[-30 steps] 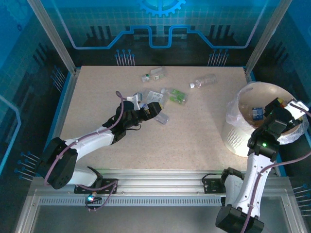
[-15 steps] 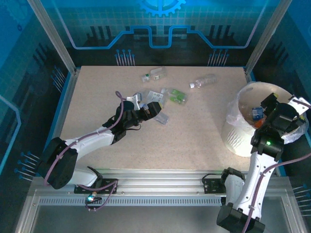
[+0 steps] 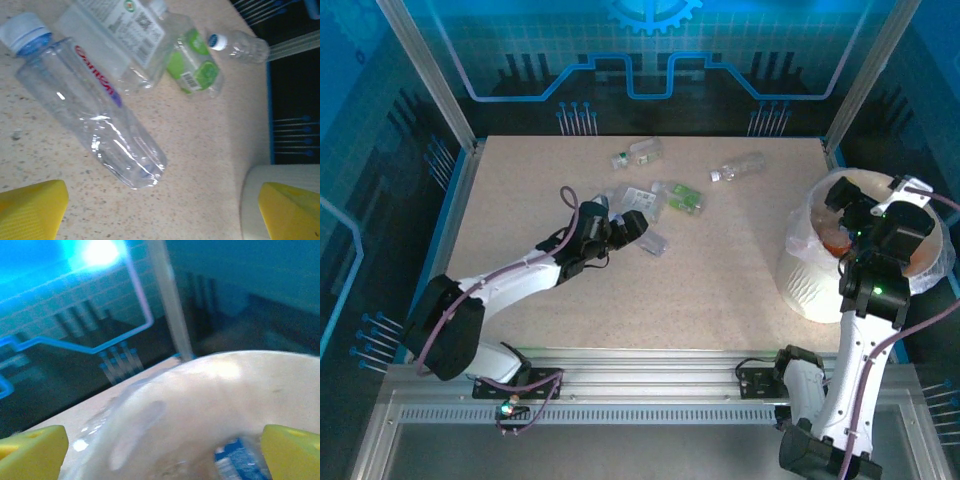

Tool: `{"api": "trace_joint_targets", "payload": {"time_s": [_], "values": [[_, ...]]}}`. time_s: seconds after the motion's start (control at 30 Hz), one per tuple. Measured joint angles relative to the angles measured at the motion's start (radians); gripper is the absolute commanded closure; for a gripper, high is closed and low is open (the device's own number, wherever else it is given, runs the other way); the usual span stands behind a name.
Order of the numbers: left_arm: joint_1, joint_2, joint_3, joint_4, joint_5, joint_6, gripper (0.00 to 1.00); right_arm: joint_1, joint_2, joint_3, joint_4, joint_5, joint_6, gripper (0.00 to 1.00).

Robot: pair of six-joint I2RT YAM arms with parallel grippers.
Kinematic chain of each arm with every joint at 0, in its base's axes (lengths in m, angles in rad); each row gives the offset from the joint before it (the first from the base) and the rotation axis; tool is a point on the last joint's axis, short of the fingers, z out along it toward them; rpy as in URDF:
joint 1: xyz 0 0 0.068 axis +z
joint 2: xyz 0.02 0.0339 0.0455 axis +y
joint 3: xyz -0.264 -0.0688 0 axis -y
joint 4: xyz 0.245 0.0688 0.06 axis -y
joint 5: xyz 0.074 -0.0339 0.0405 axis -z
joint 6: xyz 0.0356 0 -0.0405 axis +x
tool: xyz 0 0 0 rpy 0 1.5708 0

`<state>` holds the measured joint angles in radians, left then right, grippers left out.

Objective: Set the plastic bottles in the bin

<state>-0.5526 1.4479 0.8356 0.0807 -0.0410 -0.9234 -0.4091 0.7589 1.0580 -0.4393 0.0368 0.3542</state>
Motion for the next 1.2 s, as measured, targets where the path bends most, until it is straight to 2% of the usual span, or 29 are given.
{"api": "trace_joint_targets", "payload": {"time_s": [0.27,0.47,0.6,0.9,1.2], "values": [[0.022,0.103,0.142,-0.230,-0.122,-0.059,0.01,0.135,-0.022,0.000,0.038,-0.237,0.033,0.00],[0.098,0.243,0.290,-0.379,-0.163,-0.104,0.01,0.227,-0.039,0.004,0.098,-0.388,0.047,0.00],[0.114,0.325,0.369,-0.432,-0.173,-0.108,0.01,0.272,-0.039,0.025,0.102,-0.457,0.042,0.00],[0.114,0.455,0.488,-0.450,-0.164,-0.109,0.07,0.306,-0.066,0.030,0.100,-0.463,0.031,0.00],[0.114,0.510,0.489,-0.435,-0.122,-0.124,0.18,0.311,-0.071,0.007,0.100,-0.456,0.031,0.00]]}}
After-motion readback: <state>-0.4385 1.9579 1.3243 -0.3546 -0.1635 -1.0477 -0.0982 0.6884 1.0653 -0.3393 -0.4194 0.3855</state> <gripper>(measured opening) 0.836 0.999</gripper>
